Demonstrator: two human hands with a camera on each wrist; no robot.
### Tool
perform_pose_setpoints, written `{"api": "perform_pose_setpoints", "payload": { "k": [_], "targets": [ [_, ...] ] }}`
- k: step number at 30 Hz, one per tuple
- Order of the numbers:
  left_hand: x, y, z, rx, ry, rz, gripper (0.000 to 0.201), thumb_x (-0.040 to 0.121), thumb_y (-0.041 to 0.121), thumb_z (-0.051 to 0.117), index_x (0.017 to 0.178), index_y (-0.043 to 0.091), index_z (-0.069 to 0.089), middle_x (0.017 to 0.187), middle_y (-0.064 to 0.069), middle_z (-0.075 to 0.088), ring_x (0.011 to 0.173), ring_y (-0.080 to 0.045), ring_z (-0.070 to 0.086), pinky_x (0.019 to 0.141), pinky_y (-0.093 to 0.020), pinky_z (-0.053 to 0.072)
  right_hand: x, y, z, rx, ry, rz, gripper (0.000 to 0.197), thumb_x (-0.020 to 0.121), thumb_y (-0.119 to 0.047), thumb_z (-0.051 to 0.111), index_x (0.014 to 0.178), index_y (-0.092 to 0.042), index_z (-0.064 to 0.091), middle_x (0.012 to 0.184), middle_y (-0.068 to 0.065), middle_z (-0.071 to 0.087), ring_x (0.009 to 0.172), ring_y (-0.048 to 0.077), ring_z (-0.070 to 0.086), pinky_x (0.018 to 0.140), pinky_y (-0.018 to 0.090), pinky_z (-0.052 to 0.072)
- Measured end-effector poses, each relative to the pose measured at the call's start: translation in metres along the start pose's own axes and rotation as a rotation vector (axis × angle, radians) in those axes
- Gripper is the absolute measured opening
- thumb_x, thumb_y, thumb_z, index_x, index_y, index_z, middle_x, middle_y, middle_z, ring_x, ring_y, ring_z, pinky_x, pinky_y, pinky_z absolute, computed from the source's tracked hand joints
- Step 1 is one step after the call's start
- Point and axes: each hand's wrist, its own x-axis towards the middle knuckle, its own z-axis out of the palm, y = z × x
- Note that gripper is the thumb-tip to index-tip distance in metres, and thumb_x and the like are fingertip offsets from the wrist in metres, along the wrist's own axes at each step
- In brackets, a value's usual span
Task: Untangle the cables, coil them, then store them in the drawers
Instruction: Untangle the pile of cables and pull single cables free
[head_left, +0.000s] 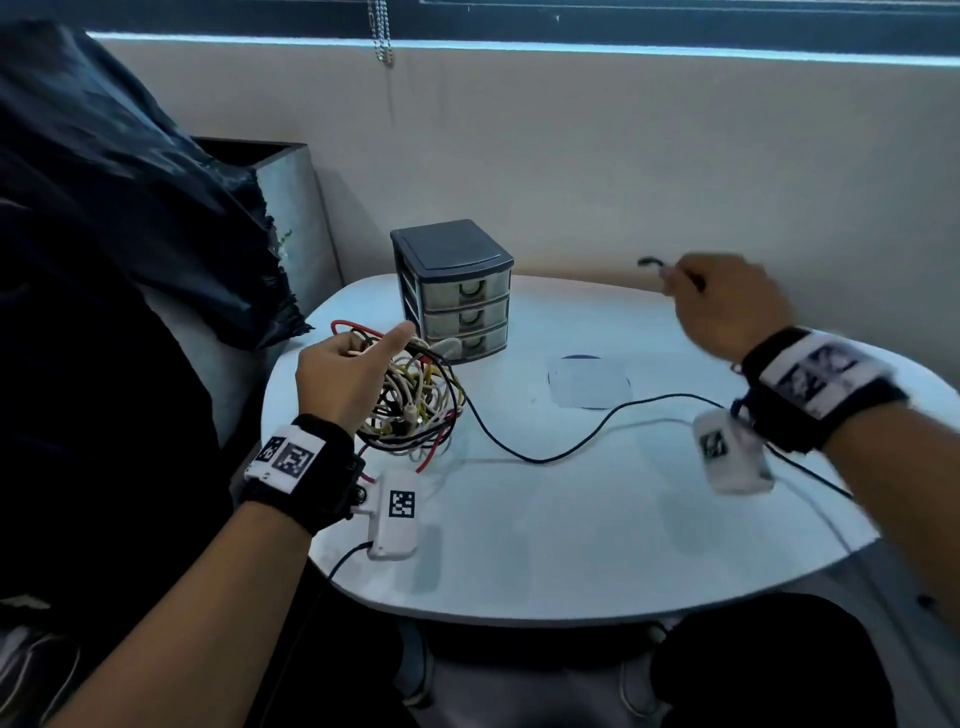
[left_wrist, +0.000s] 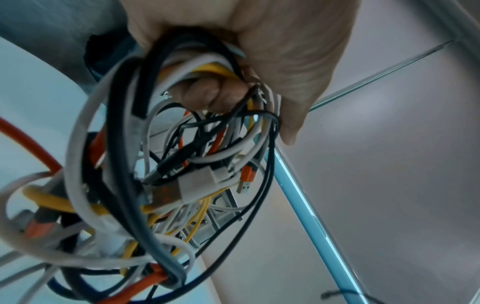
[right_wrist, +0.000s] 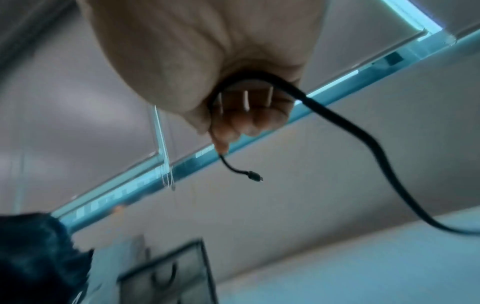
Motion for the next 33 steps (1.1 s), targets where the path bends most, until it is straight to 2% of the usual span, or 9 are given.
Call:
{"api": "perform_pose_setpoints", "payload": {
  "k": [6, 10, 13, 15, 19, 21, 27, 30, 33],
  "targets": [
    [0.005, 0.025, 0.001, -0.124, 0.013, 0.05, 0.051, 0.063, 0.045, 0.087, 0.047, 0.023, 0.044, 0.048, 0.004, 0.048, 0.053, -0.017, 0.042, 0.055, -0.032, 0.035, 0.078, -0.015, -0.067, -0.525, -0.191, -0.01, 0.043, 0.094, -0.032, 0.058, 0.06, -0.007, 0.051, 0.059, 0.01, 0.052, 0.051, 0.023, 0.044, 0.056, 0.031, 0.039],
    [0.012, 0.052, 0.003, -0.258, 0.047, 0.118, 0.046, 0.07, 0.037, 0.086, 0.047, 0.022, 0.049, 0.049, 0.005, 0.046, 0.047, -0.014, 0.036, 0.049, -0.026, 0.03, 0.085, -0.018, -0.087, -0.102, 0.379, 0.056, 0.048, 0.095, -0.047, 0.046, 0.092, -0.006, 0.07, 0.089, 0.019, 0.07, 0.083, 0.037, 0.064, 0.078, 0.039, 0.051],
    [0.018, 0.063, 0.006, -0.338, 0.115, 0.175, 0.042, 0.066, 0.042, 0.086, 0.063, 0.011, 0.058, 0.065, -0.011, 0.056, 0.059, -0.021, 0.047, 0.054, -0.033, 0.039, 0.066, -0.021, -0.075, 0.284, 0.708, -0.104, 0.046, 0.093, -0.049, 0.044, 0.099, -0.012, 0.072, 0.097, 0.003, 0.075, 0.092, 0.02, 0.069, 0.089, 0.035, 0.052],
    [0.019, 0.06, 0.008, -0.346, 0.147, 0.192, 0.044, 0.065, 0.046, 0.085, 0.06, 0.013, 0.057, 0.065, -0.012, 0.056, 0.06, -0.021, 0.045, 0.054, -0.035, 0.037, 0.044, -0.022, -0.042, 0.317, 0.559, -0.254, 0.036, 0.095, -0.045, 0.05, 0.104, -0.018, 0.072, 0.105, -0.003, 0.074, 0.099, 0.018, 0.069, 0.093, 0.035, 0.051],
    [0.014, 0.04, 0.005, -0.323, 0.167, 0.165, 0.048, 0.068, 0.047, 0.081, 0.057, 0.009, 0.053, 0.057, -0.004, 0.041, 0.058, -0.02, 0.033, 0.054, -0.033, 0.03, -0.001, -0.005, 0.029, -0.095, -0.379, -0.176, 0.038, 0.099, -0.025, 0.049, 0.135, -0.036, 0.055, 0.142, -0.002, 0.055, 0.129, 0.023, 0.05, 0.108, 0.037, 0.039],
    [0.009, 0.026, 0.002, -0.297, 0.118, 0.137, 0.036, 0.069, 0.035, 0.077, 0.058, 0.009, 0.056, 0.059, -0.004, 0.041, 0.06, -0.021, 0.034, 0.057, -0.035, 0.031, -0.022, 0.003, 0.047, -0.164, -0.651, -0.095, 0.053, 0.095, -0.014, 0.044, 0.142, -0.038, 0.045, 0.144, -0.001, 0.052, 0.129, 0.023, 0.049, 0.107, 0.035, 0.04],
    [-0.02, 0.016, 0.008, -0.241, -0.087, 0.199, 0.029, 0.067, 0.01, 0.055, 0.039, 0.021, 0.055, 0.039, 0.015, 0.04, 0.042, -0.006, 0.037, 0.047, -0.018, 0.032, -0.044, -0.02, 0.068, 0.14, -0.479, -0.106, 0.03, 0.097, -0.033, 0.056, 0.127, -0.03, 0.058, 0.105, -0.009, 0.064, 0.102, 0.015, 0.06, 0.094, 0.033, 0.046],
    [-0.035, 0.027, 0.013, -0.305, -0.247, 0.262, 0.039, 0.069, -0.002, 0.05, 0.039, 0.023, 0.047, 0.043, 0.012, 0.045, 0.046, -0.01, 0.052, 0.048, -0.015, 0.039, -0.041, -0.038, 0.08, 0.369, -0.38, -0.12, 0.043, 0.095, -0.021, 0.058, 0.136, -0.029, 0.05, 0.123, -0.005, 0.06, 0.109, 0.013, 0.056, 0.097, 0.03, 0.044],
    [-0.046, 0.037, 0.016, -0.293, -0.426, 0.349, 0.055, 0.075, -0.013, 0.046, 0.04, 0.028, 0.054, 0.043, 0.018, 0.046, 0.048, -0.013, 0.057, 0.049, -0.014, 0.041, -0.04, -0.051, 0.094, 0.431, -0.51, -0.082, 0.069, 0.093, -0.011, 0.058, 0.152, -0.03, 0.028, 0.149, -0.002, 0.042, 0.133, 0.016, 0.043, 0.103, 0.026, 0.037]
  ]
}}
